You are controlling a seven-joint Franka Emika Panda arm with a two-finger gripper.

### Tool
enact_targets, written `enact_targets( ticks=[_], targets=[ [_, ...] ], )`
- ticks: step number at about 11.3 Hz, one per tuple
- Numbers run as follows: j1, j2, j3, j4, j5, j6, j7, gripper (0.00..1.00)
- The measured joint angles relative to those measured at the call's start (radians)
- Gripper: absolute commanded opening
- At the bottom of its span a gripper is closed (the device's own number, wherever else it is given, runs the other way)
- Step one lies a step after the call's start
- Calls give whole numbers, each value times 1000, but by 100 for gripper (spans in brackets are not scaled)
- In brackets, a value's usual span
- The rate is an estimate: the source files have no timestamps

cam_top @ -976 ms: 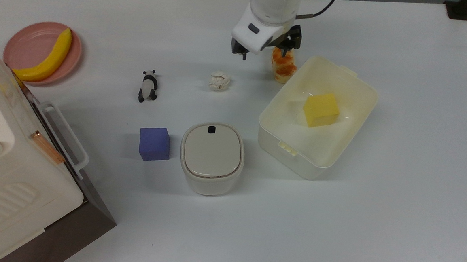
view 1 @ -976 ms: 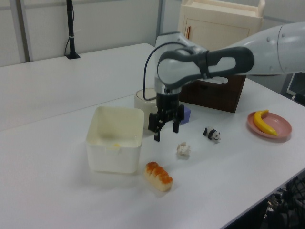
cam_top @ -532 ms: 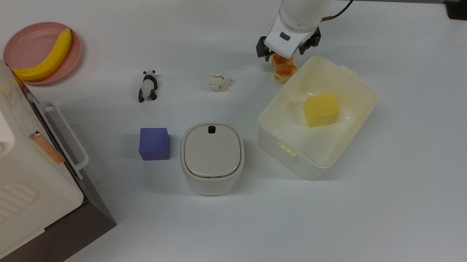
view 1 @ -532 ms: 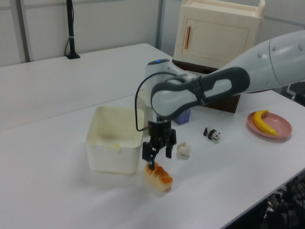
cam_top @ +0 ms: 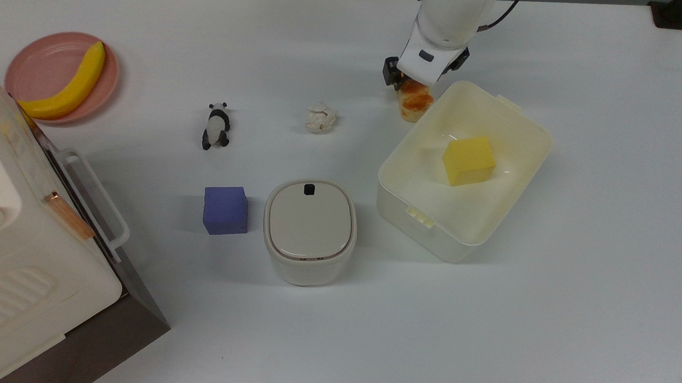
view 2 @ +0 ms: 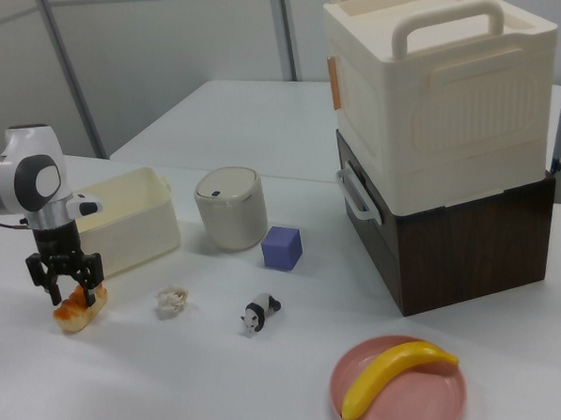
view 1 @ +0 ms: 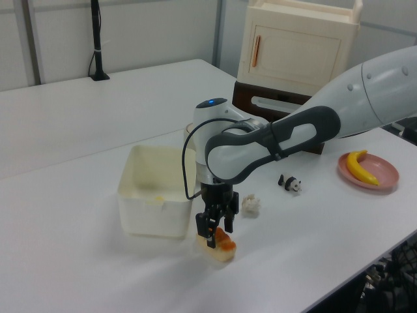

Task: Put the bread in the basket
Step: 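Close the gripper on the bread roll, then lift the bread roll and carry it over the cream basket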

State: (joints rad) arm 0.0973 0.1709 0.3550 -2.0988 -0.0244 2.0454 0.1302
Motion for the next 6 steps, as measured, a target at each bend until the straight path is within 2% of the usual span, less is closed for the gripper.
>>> enact_targets(
  ticks=[1, 2, 4, 6],
  targets=[
    [-1, 3, 0, 0, -12, 0, 0, 11],
    [-1, 4, 0, 0, -19, 0, 0, 0],
    [-1, 3, 0, 4, -22, 0, 0, 0],
    [-11, -3, -2, 55, -24, -82, 0, 0]
  ],
)
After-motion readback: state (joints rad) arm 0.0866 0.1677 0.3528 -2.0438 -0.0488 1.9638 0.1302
